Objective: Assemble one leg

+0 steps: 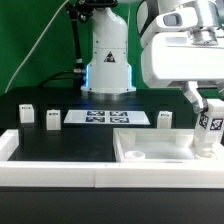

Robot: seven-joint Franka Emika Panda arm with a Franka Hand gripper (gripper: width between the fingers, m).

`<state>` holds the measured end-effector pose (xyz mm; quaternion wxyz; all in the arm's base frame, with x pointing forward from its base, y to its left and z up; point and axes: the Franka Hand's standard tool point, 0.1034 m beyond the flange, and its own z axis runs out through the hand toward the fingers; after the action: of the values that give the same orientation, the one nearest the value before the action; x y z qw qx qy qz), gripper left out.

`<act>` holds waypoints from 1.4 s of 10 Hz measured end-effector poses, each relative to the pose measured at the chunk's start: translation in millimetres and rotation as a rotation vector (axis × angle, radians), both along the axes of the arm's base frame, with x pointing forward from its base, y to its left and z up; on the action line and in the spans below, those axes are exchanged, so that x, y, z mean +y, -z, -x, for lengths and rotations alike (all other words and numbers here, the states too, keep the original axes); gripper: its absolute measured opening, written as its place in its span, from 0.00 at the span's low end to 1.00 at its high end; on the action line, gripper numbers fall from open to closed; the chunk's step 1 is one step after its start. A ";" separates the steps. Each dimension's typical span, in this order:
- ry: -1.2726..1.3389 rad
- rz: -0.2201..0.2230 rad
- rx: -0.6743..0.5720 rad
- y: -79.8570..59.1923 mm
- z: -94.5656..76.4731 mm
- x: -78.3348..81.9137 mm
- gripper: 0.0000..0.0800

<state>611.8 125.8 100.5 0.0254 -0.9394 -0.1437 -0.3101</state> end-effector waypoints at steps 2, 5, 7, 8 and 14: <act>0.012 -0.004 -0.007 1.7 -2.0 -3.3 0.37; 0.016 -0.001 0.014 13.2 0.1 -6.4 0.37; 0.016 -0.002 0.007 13.7 0.0 -6.1 0.37; 0.017 -0.004 0.001 13.9 1.1 -6.4 0.37; 0.010 0.006 0.028 16.6 1.8 -6.4 0.80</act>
Offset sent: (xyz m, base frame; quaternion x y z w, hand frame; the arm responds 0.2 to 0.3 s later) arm 0.0039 0.0004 -0.0119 0.0118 0.0219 0.0139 0.9996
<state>610.0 119.3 83.9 0.0231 -0.9445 -0.1394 -0.2964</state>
